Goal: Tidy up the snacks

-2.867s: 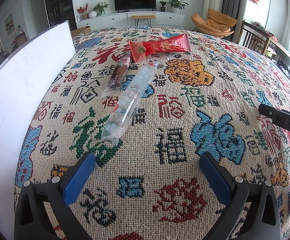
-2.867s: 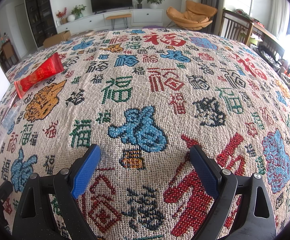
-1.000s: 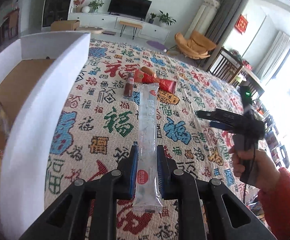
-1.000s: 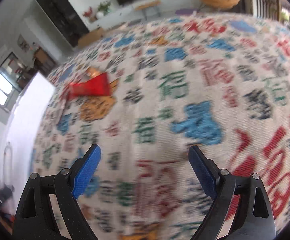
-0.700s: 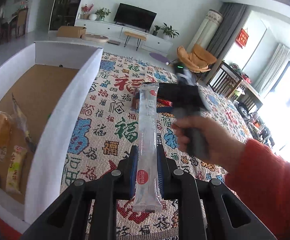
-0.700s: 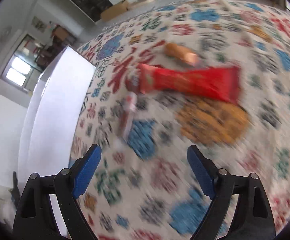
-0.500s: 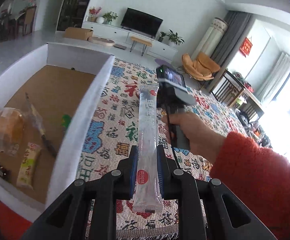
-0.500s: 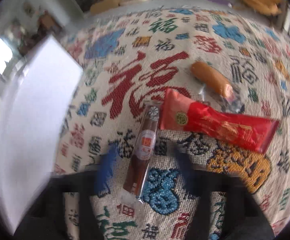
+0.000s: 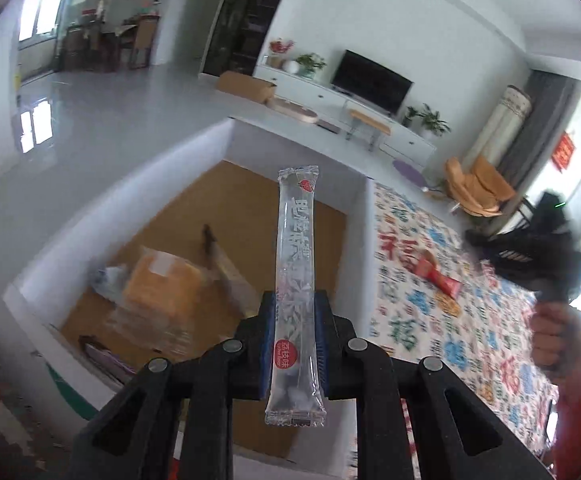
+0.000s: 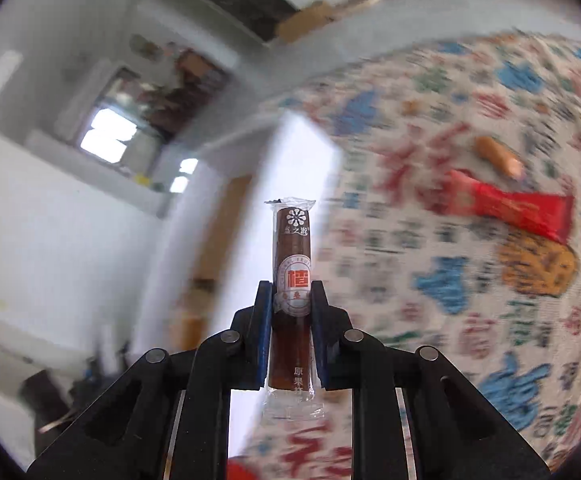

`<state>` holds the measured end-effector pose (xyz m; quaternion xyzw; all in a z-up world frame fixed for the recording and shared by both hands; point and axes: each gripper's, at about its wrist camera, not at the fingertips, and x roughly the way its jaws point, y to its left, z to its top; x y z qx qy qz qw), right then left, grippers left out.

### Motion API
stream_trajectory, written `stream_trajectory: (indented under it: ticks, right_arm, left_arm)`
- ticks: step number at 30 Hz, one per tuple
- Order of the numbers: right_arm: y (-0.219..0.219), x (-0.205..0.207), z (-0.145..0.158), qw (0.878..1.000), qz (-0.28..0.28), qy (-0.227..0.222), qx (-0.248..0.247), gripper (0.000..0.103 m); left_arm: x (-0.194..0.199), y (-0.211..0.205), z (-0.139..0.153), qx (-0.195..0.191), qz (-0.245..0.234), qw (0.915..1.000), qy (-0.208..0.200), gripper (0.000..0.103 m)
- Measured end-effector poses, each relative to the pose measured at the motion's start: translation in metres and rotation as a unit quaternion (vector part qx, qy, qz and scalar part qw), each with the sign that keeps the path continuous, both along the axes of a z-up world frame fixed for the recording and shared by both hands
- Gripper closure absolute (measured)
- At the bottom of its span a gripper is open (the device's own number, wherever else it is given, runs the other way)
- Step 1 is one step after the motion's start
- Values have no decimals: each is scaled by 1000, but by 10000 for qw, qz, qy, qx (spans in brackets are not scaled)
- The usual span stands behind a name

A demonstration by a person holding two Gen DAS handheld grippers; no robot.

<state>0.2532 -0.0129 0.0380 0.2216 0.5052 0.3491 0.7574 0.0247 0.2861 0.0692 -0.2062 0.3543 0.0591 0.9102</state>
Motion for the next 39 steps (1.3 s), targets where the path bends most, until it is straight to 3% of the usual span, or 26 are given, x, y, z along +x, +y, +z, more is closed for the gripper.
stream_trajectory:
  ticks: [2,4,5,6,7,10,13,15,17,20,21,25,28,33,37,39]
  right_arm:
    - [41,-12,30,9987,383,-162,287,84]
    - [84,-22,45,9962,718,-220,450,78]
    - [103,-27,49,9953,824,-277,416,54]
    - [117,-30,50,9947,885,-350,378,37]
    - [125,-34,49,9946,868,-461,321,30]
    - [115,-47,37,9941,598,-876,-239,30]
    - [67,-56,1,9852,149,-1207,-1207,30]
    - [19,-66,-34,9662,-324,-1424,-2126,30]
    - [-31,-77,-68,9359,-847,-1589,-3029,30]
    - [-102,-87,-105,9028,-1470,-1455,-3771,30]
    - [-121,-90,-111,8976,-1647,-1360,-3856,30]
    - [-188,-88,-123,8854,-2249,-1024,-3937,30]
    - [-209,-82,-126,8878,-2364,-973,-3827,28]
    - [-210,-83,-128,8889,-2445,-1009,-3741,24]
    - [-214,-79,-129,8927,-2526,-917,-3618,20]
    - [-212,-79,-131,8914,-2523,-928,-3648,20]
  left_arm:
    - [7,13,-6,227,207,9993,212,85]
    - [14,25,-13,510,501,9963,475,74]
    - [15,28,-17,562,613,9951,528,56]
    - [14,38,-19,583,730,9940,575,40]
    - [11,40,-21,574,793,9935,573,37]
    - [-1,34,-18,462,730,9956,371,32]
    - [-6,6,-13,541,486,9972,185,25]
    - [-3,-19,-9,549,93,9984,135,25]
    - [4,-58,-5,473,-492,9977,43,24]
    - [17,-122,-3,342,-1330,9905,-34,11]
    - [25,-142,-5,295,-1593,9868,-27,6]
    - [70,-211,-40,405,-2138,9758,199,5]
    - [106,-244,-74,562,-2093,9753,426,5]
    - [163,-266,-126,888,-1771,9761,888,5]
    - [191,-272,-154,978,-1735,9729,1172,5]
    - [194,-281,-157,1361,-1726,9692,1108,3]
